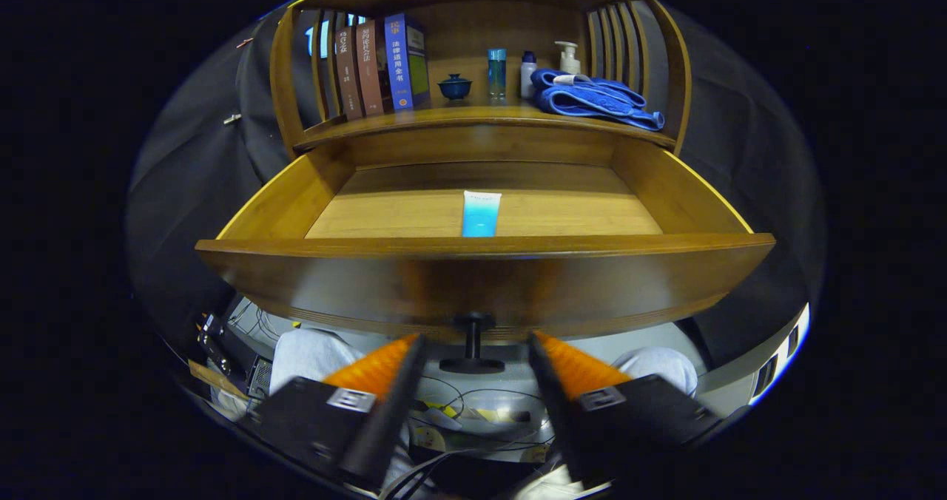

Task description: Pull open the drawer, take out the items inside it, and place them on the countertop above the cabinet.

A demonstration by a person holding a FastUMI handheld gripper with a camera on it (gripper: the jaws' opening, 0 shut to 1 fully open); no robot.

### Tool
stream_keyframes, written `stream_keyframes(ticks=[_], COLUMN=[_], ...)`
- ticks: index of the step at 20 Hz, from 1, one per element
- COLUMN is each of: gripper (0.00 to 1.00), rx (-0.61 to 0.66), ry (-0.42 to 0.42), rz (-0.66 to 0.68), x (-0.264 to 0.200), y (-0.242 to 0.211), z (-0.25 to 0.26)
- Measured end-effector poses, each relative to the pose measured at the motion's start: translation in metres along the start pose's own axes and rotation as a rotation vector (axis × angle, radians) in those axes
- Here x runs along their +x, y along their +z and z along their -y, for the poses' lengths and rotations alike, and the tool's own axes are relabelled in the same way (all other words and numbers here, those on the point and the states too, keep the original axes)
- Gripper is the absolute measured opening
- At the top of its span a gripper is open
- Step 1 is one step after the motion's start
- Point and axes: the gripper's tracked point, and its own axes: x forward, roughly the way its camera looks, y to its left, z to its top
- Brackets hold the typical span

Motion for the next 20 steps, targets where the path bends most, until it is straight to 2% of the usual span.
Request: stream_keyframes(ticks=[1,5,8,13,20], gripper=[0.98,1.00,1.00,1.00,1.00], rx=[0.001,0.041,0.030,-0.006,-0.008], ry=[0.005,0.006,0.043,0.032,0.021], rz=[0.004,0.075,0.104,0.070,-0.173], x=[-0.007,-0.047,-0.054,-0.014,0.075], y=[0.001,0.035,0.071,0.122,0.130], z=[-0.001,0.004,-0.004,-0.003,-0.012])
